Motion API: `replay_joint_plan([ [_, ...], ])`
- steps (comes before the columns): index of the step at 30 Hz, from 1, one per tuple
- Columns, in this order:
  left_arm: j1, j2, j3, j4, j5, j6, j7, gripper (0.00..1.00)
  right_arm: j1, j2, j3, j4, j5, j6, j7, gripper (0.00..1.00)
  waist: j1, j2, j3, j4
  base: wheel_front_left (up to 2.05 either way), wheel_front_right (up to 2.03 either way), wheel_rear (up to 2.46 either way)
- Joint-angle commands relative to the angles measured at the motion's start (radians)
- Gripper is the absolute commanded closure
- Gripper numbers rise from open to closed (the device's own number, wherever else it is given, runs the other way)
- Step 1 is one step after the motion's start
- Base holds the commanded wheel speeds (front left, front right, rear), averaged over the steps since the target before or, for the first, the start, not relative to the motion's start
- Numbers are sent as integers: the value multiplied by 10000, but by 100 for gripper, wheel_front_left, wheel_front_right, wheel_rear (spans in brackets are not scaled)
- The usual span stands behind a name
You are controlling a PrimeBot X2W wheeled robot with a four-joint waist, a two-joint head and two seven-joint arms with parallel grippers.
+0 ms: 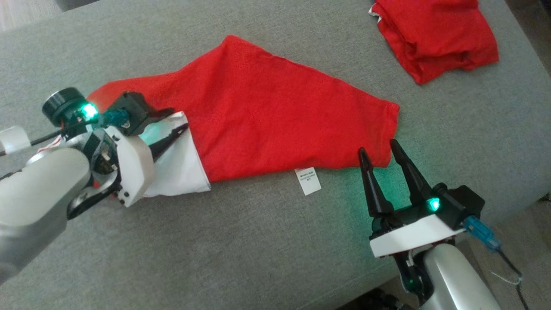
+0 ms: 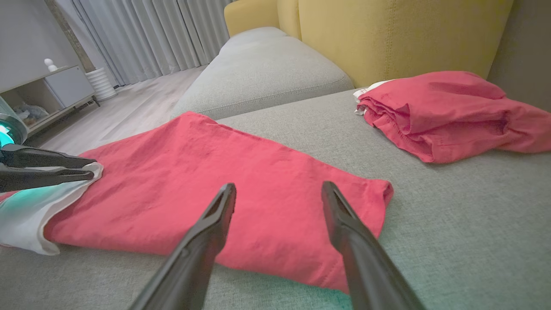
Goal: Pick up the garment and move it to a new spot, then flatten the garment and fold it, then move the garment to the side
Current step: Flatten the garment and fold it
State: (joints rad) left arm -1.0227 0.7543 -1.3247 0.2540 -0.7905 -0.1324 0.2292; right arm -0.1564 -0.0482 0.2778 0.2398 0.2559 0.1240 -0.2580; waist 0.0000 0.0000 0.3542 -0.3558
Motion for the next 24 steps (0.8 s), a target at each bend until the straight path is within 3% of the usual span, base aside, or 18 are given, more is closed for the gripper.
replay_joint_plan([
  [1, -318, 409, 446, -201, 102, 18, 34, 51, -303, -20, 211, -318, 54, 67, -38, 0, 0, 0, 26, -2, 0, 0, 0],
  [2, -321, 424, 446, -210, 126, 18, 38, 51, -316, -20, 218, -324, 69, 67, -38, 0, 0, 0, 49, -4, 0, 0, 0],
  [3, -326, 431, 446, -216, 161, 18, 39, 58, -329, -20, 224, -326, 76, 67, -38, 0, 0, 0, 68, -1, 0, 0, 0],
  [4, -320, 434, 446, -228, 243, 18, 67, 73, -338, -20, 225, -332, 77, 67, -38, 0, 0, 0, 83, 4, 0, 0, 0],
  [5, -319, 439, 446, -245, 344, 18, 71, 100, -345, -20, 220, -341, 76, 67, -38, 0, 0, 0, 95, 12, 0, 0, 0],
  [9, -496, 518, 445, -390, 679, 18, -390, 100, -327, -20, 96, -324, 38, 67, -38, 0, 0, 0, 61, 112, 0, 0, 0],
  [16, -1696, 834, 1085, -316, 523, 21, -2921, 100, 23, -20, -508, 320, -457, 67, -38, 0, 0, 0, -296, 633, 0, 0, 0],
  [24, -1888, 1849, 2037, -1087, 229, 572, -4022, 100, 452, -20, -1095, 660, -688, 67, -38, 0, 0, 0, -735, 1192, 0, 0, 0],
])
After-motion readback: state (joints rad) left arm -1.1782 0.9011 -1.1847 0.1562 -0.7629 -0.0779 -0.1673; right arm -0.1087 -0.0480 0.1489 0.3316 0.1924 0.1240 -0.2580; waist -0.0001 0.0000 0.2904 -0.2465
